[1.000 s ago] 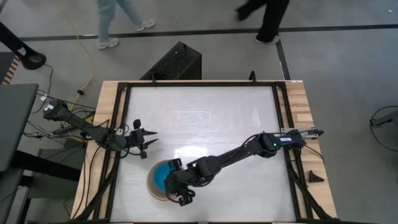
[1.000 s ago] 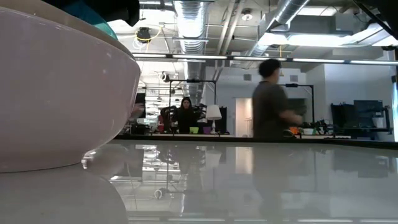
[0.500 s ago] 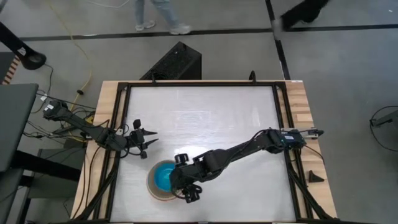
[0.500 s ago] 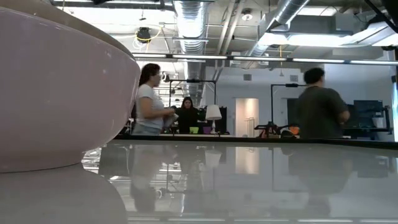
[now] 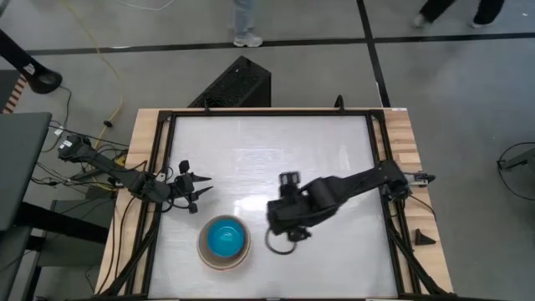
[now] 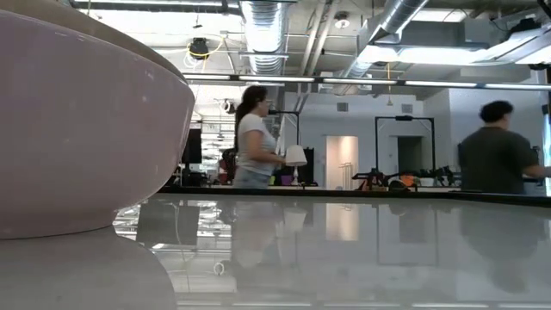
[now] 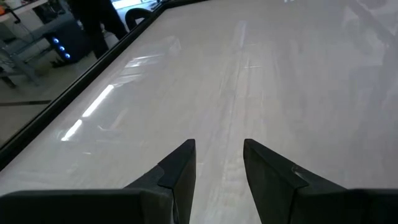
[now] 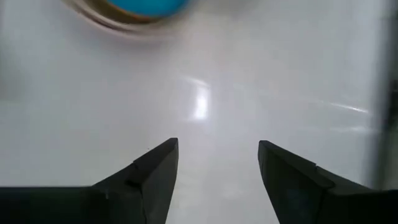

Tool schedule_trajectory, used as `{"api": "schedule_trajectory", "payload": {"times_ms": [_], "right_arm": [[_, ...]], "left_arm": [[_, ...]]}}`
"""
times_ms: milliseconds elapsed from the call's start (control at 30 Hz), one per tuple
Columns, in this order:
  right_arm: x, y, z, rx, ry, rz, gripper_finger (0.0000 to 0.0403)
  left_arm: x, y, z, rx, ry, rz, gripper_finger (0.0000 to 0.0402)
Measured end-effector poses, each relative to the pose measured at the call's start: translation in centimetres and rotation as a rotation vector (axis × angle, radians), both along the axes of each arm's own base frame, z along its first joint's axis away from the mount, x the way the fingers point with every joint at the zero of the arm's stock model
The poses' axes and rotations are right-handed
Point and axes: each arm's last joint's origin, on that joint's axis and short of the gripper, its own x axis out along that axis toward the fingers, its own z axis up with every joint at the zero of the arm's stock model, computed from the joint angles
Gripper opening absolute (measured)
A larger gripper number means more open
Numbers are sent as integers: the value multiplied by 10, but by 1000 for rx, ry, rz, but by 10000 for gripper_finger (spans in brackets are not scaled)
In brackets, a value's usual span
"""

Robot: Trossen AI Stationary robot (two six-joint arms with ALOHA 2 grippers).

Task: Nest bowls inside each other
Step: Return to Home Position

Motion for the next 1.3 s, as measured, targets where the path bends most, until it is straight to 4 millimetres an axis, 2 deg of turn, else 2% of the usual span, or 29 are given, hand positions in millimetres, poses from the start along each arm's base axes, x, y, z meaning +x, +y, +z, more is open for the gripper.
{"api": "schedule_trajectory", "payload": {"times_ms": [133,233,300,367,533,733,800,933,1300], "right_arm": [[-36,-7,12,-151,-19,-44,255],[-65,-17,7,-137,-71,-40,255],[-85,-29,-5,-86,-175,-57,255],[-107,-45,-25,-27,-300,-82,255],[-163,-90,-93,193,-613,-159,255],[-213,-123,-164,401,-974,-175,255],[-225,-130,-179,445,-1081,-168,255],[-242,-140,-204,482,-1157,-187,255],[-256,-150,-216,431,-1085,-262,255]], "left_arm": [[0,0,0,0,0,0,125],[0,0,0,0,0,0,125],[0,0,0,0,0,0,126],[0,0,0,0,0,0,125],[0,0,0,0,0,0,125],[0,0,0,0,0,0,125],[0,0,0,0,0,0,125],[0,0,0,0,0,0,125],[0,0,0,1,2,0,125]]}}
